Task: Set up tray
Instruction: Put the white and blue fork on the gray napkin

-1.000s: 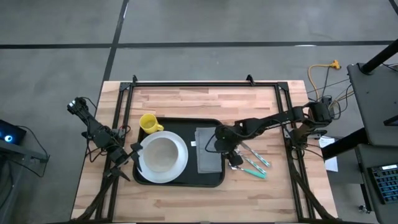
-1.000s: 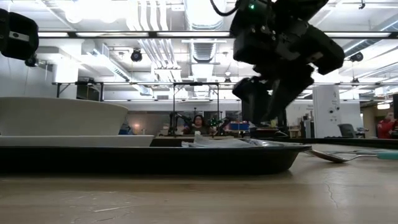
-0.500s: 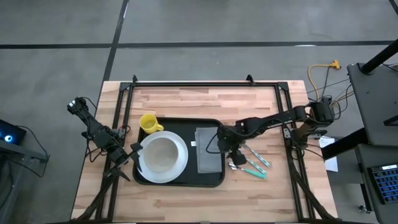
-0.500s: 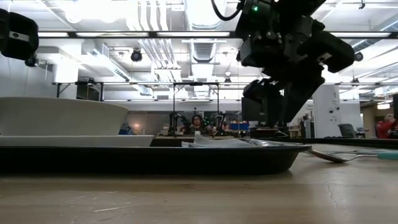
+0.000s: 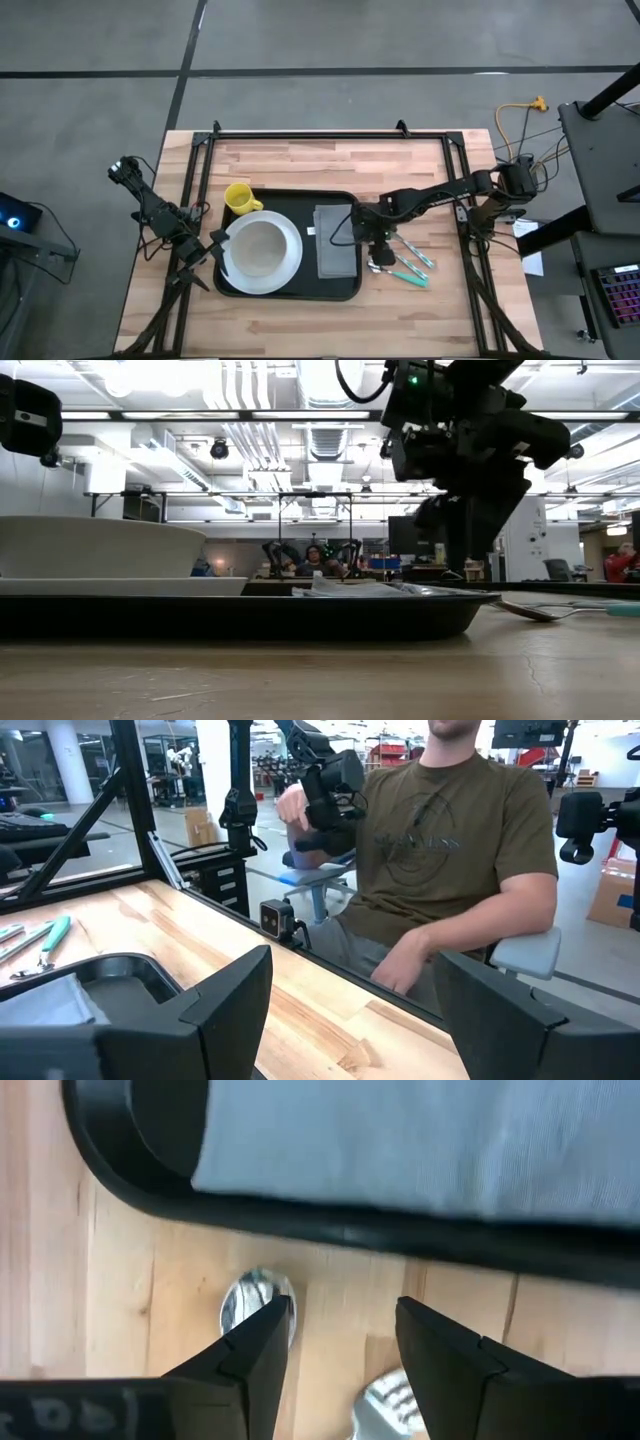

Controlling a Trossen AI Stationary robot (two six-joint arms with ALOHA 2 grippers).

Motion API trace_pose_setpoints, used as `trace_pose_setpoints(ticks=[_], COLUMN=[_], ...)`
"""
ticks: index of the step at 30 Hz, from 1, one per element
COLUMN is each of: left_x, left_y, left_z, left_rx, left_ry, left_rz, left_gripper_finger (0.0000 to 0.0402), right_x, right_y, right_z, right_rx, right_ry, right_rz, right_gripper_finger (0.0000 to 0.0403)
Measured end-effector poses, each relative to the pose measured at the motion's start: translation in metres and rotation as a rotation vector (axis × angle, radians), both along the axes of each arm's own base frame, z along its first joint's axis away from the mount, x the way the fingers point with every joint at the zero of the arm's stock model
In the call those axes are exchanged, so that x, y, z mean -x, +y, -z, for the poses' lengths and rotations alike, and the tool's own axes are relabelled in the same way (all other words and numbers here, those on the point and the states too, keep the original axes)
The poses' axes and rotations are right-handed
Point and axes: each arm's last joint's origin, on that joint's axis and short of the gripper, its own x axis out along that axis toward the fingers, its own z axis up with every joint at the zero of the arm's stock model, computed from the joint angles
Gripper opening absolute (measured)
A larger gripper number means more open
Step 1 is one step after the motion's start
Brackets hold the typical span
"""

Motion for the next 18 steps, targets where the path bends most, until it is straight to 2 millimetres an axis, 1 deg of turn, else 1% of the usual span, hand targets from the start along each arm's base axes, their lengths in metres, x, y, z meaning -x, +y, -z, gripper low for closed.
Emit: trace_pose_setpoints(ticks=[4, 18], left_x=[0.0, 0.0], left_y=[0.0, 0.0], left_z=[0.0, -0.0001], left_rx=[0.0, 0.0], left_ry=[0.0, 0.0], left_rz=[0.0, 0.0], left_gripper_finger=[0.0255, 0.0255], right_x=[0.0033, 0.0033], right_y=[-0.0001, -0.0004], right_z=[0.001, 0.0011], right_rx=[-0.014, -0.062], right_ry=[0.053, 0.121], right_rz=[0.057, 0.28], right_gripper_finger=[0.0169, 0.0166])
